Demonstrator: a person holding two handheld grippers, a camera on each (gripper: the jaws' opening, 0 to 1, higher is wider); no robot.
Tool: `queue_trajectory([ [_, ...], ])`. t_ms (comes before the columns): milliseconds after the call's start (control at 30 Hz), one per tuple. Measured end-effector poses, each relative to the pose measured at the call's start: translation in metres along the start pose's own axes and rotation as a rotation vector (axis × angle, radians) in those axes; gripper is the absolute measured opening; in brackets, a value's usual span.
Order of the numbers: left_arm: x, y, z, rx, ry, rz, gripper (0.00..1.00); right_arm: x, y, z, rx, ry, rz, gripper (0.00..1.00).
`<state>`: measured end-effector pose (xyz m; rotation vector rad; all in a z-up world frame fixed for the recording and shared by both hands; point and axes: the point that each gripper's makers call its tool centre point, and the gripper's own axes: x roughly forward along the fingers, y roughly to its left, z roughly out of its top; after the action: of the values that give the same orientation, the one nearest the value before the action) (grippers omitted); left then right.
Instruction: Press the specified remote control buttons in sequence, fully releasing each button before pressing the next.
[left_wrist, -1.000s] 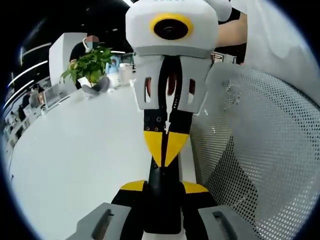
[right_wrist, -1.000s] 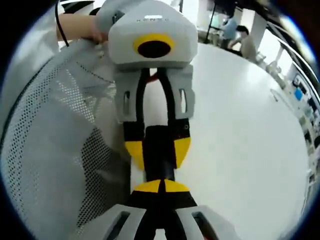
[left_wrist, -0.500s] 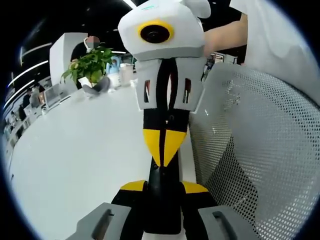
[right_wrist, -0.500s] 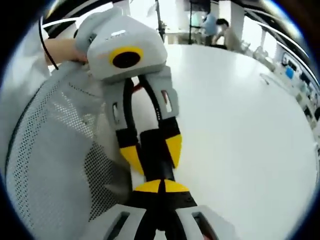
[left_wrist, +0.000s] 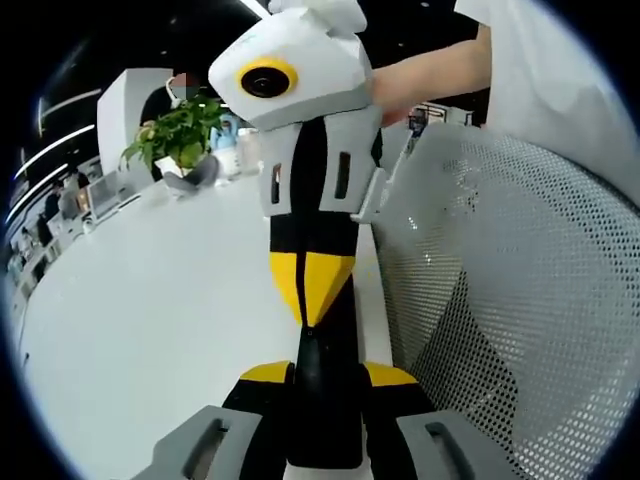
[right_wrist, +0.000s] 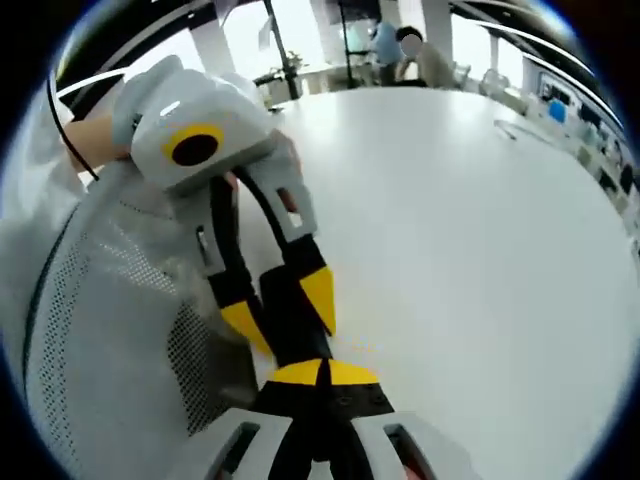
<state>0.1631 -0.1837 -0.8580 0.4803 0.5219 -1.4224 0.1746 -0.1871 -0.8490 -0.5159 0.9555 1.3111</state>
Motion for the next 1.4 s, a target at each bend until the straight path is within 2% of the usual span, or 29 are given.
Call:
queue_trajectory([
  [167,0.0,0.0002,-0.0002,-0.001,0.002,0.002,0.26,0.005,-0.0011,-0.0015,-0.057,0.049,-0.003,0.0],
  [233,0.0001,0.0003,-0.0002,0.001,0.003,0.002,0.27,0.0052,-0.0005,-0.0023,-0.105,0.094,0.015,0.0],
  [333,-0.0002,0.002,-0.0008,-0.008,0.005,0.009,0.28,0.0062,-0.0015,-0.0014,-0.1,0.137,0.034,0.0],
  [400,-0.0003,0.002,-0.0004,-0.007,0.004,0.008,0.28,0.0067,-0.0013,-0.0021,-0.066,0.169,0.073,0.0],
  [600,0.0002,0.0004,-0.0001,0.0,0.007,0.003,0.26,0.007,-0.0021,-0.0024,-0.036,0.21,0.115,0.0],
  [833,0.0001,-0.0003,0.0003,0.002,0.004,-0.001,0.25,0.0067,-0.002,-0.0033,-0.009,0.236,0.133,0.0],
  [1100,-0.0005,0.0001,-0.0002,-0.01,-0.025,-0.013,0.25,0.0076,-0.0017,-0.0037,-0.04,0.273,0.117,0.0],
  [1400,-0.0007,-0.0017,0.0006,-0.015,-0.026,-0.019,0.27,0.0078,0.0008,-0.0041,-0.049,0.265,0.074,0.0],
])
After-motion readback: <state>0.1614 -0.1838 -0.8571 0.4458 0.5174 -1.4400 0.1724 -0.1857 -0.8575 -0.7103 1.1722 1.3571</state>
